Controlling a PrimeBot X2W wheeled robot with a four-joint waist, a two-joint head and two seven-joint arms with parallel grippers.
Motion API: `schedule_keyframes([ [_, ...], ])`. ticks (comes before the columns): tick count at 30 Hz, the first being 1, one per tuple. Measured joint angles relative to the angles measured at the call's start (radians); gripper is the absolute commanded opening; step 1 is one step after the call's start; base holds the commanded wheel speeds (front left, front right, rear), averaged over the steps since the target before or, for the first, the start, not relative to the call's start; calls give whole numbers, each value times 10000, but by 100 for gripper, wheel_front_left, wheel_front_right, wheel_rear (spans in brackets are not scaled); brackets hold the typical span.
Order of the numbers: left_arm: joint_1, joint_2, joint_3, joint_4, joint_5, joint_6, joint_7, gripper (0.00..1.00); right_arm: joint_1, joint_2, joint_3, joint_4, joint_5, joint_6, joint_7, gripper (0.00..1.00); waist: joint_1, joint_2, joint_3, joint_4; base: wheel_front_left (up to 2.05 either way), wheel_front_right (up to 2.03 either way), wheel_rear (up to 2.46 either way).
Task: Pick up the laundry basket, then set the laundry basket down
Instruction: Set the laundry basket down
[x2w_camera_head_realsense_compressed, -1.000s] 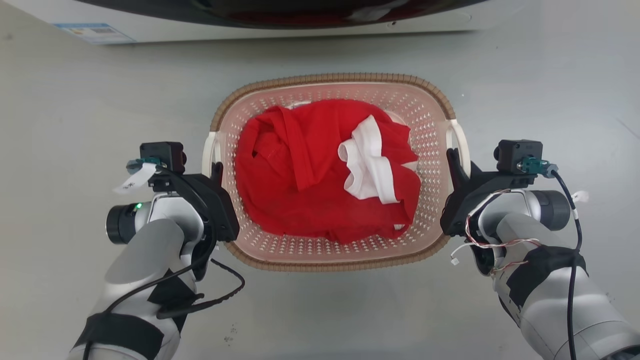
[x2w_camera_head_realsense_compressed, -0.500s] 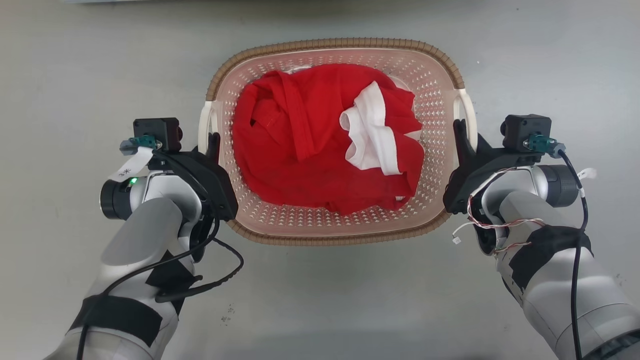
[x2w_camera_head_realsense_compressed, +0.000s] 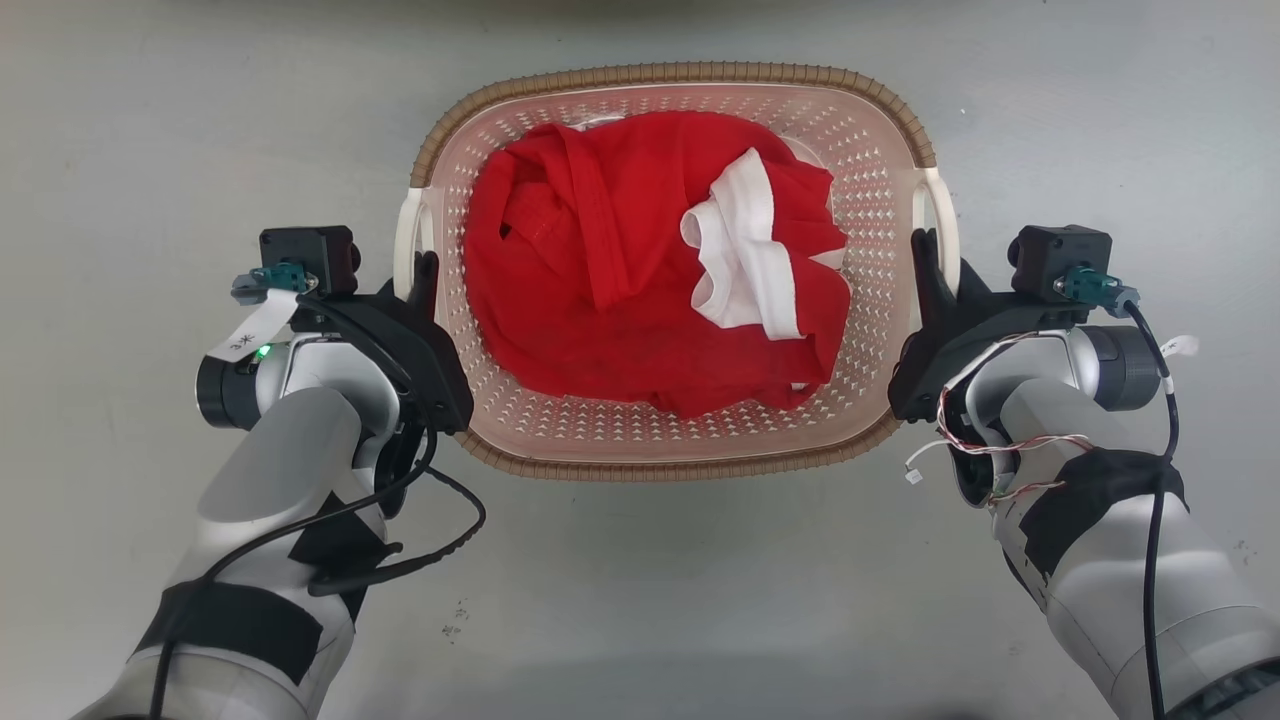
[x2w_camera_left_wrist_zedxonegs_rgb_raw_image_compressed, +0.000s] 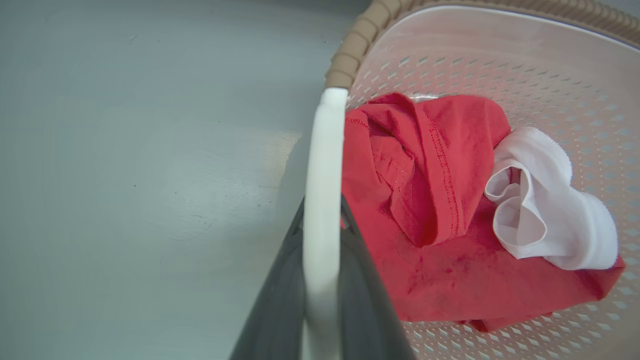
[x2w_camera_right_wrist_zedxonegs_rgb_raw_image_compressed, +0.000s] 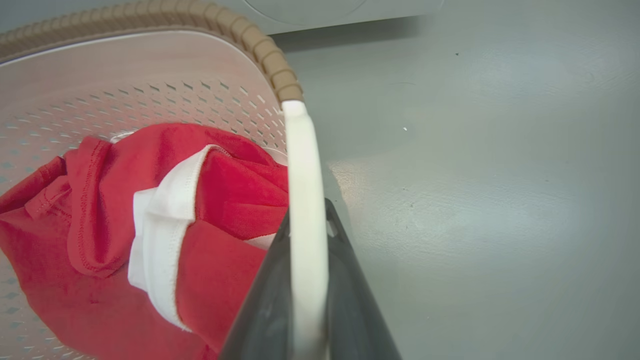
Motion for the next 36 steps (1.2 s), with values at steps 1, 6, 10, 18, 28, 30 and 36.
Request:
schedule_keyframes([
  [1,-6,0,-4,8,0,-2,-12,0,-7,2,0,8,0,0,-2,0,0,1,2,1,0,0,0],
  [6,-42,-10,-8,73,0,-86,-61,0,-71,12,2,59,0,0,-10,0,1,1,5,8,0,0,0],
  [10,-63,-21,-12,111,0,-90,-69,0,-119,27,2,113,0,0,-10,0,1,1,1,14,0,0,0],
  [18,-174,-79,10,240,-25,-190,-67,56,-146,48,-17,182,92,127,-10,48,2,1,-14,40,0,0,0],
  [28,-208,96,121,395,-196,-353,-142,100,-192,-242,105,359,77,543,128,100,3,3,-64,150,0,0,0],
  [30,-214,94,134,397,-196,-360,-142,100,-198,-236,125,378,77,644,192,100,3,3,-85,171,0,0,0],
  [36,-248,90,151,403,-397,-462,-151,100,-209,-113,184,453,92,982,458,100,3,3,-172,215,0,0,0],
])
